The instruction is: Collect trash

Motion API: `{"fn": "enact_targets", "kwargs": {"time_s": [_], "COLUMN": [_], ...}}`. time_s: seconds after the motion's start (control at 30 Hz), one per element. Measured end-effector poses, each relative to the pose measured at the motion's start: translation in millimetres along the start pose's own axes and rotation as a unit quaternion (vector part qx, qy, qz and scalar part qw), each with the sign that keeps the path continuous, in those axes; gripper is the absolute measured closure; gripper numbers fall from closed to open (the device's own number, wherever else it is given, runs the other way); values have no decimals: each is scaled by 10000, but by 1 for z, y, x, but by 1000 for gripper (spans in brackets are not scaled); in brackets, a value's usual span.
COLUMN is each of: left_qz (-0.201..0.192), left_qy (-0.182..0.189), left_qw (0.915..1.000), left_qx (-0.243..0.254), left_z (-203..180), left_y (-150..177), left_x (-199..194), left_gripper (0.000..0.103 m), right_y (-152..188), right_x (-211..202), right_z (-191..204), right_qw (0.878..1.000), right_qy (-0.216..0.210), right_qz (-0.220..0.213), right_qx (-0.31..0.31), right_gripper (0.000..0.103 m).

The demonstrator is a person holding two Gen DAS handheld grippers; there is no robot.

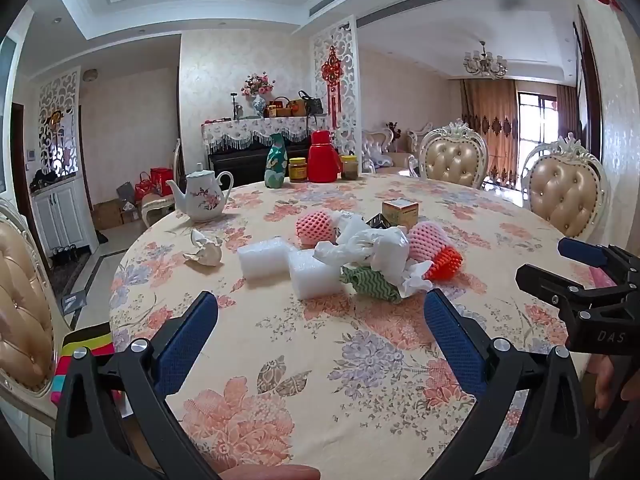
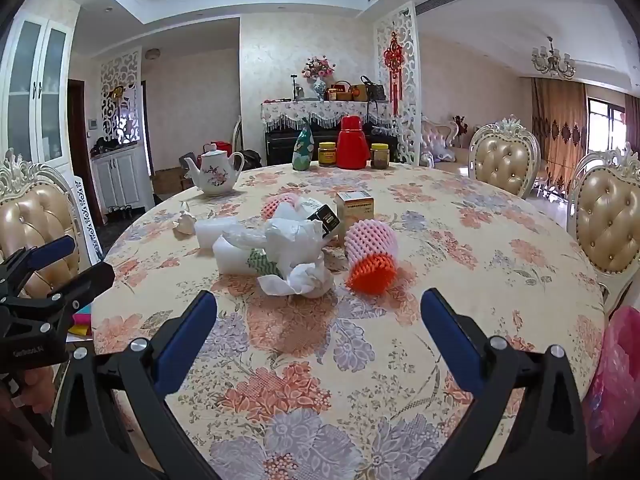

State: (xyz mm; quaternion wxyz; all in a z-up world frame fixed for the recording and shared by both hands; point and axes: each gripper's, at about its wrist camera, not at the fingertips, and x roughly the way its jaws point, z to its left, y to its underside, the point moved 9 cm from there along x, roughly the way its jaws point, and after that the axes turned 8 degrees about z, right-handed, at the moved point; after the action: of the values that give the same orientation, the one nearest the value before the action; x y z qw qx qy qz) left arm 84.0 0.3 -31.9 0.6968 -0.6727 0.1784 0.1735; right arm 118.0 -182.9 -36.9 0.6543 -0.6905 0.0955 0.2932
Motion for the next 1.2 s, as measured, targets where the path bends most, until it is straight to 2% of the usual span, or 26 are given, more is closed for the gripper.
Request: {"fn": "enact_targets", "kwargs": {"time_s": [1.2], "left_qz": [0], "left_qy": [-12], "left_qw": [10000], "left_qx": [46], "left_z": [0], "left_y": [0], "left_x": [0], "left_gripper": [7], "right_y": [2], "right_x": [2], "right_z": [-1], "right_qw": [10000], "right_qy": [-34], "right_qz": [-10], "right_qx": [58], "right_gripper": [4]}}
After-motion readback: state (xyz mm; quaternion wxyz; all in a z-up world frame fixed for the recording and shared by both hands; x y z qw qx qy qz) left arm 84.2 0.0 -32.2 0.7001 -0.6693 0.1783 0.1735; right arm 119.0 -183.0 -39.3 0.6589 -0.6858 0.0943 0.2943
